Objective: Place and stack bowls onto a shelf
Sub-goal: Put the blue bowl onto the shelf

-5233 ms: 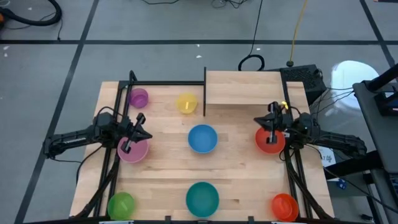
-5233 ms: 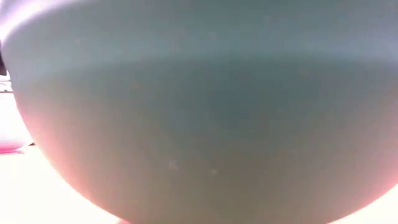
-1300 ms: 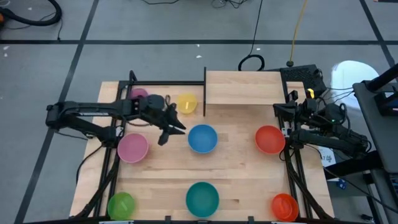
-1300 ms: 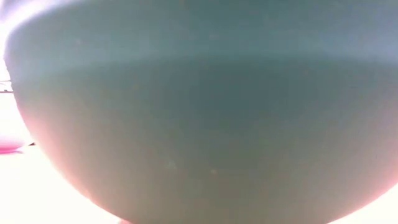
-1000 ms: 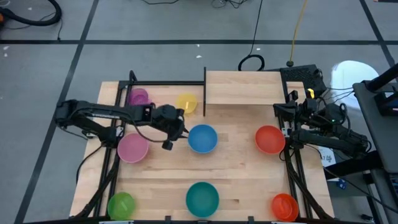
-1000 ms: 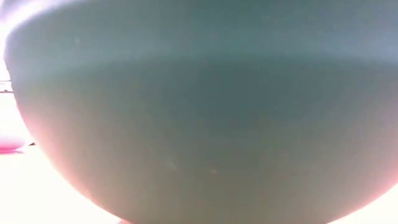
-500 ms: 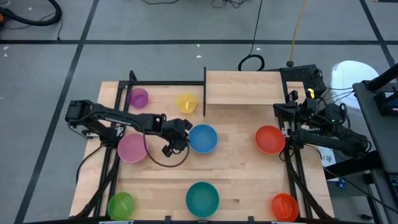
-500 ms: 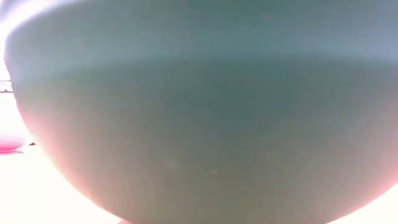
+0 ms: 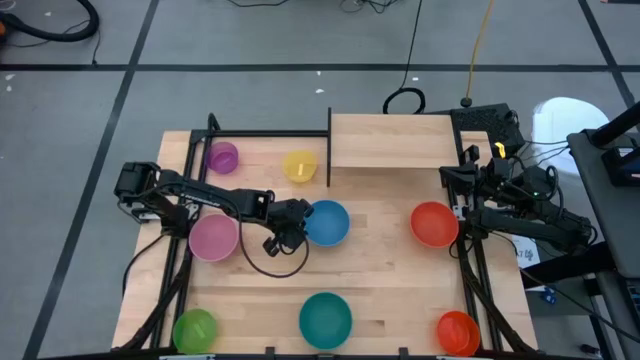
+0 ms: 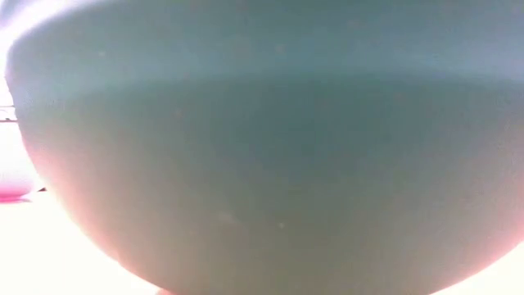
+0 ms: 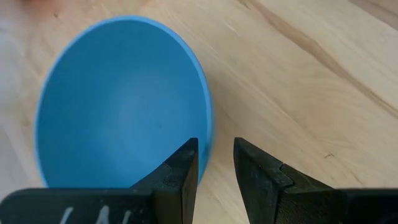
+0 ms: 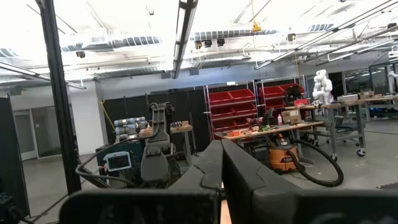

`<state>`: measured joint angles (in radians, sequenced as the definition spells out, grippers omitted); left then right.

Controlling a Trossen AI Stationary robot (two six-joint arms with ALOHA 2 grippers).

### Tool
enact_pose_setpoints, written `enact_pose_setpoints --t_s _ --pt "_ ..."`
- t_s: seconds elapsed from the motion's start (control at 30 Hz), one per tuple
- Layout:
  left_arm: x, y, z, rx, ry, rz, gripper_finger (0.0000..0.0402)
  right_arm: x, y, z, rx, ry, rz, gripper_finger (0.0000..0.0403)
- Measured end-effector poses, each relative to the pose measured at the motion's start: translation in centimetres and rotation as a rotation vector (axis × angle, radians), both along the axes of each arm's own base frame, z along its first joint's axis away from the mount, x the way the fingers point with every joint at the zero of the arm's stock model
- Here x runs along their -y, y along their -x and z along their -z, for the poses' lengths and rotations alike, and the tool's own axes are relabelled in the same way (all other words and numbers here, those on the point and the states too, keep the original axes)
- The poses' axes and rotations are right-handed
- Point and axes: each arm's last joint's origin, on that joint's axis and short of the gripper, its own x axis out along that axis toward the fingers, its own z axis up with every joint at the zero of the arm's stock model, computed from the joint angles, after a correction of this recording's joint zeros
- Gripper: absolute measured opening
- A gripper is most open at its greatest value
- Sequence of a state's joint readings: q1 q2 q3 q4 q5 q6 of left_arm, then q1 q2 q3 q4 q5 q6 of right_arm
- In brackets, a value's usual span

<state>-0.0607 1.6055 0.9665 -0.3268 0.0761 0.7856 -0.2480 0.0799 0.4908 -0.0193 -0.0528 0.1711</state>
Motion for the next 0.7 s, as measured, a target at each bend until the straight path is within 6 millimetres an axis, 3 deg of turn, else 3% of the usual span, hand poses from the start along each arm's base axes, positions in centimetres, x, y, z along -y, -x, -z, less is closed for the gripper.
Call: enact_pose_setpoints --t_s 0.43,0.7 --pt "-0.5 -0.6 0.0 0.046 0.033 -0.057 0.0108 0.0 0.0 0.0 -0.002 0.0 0.0 0.0" --pt "-0.9 -1.5 1.9 0.016 0.043 -0.09 0.0108 0.0 0.0 0.1 -0.008 -0.002 0.0 0.0"
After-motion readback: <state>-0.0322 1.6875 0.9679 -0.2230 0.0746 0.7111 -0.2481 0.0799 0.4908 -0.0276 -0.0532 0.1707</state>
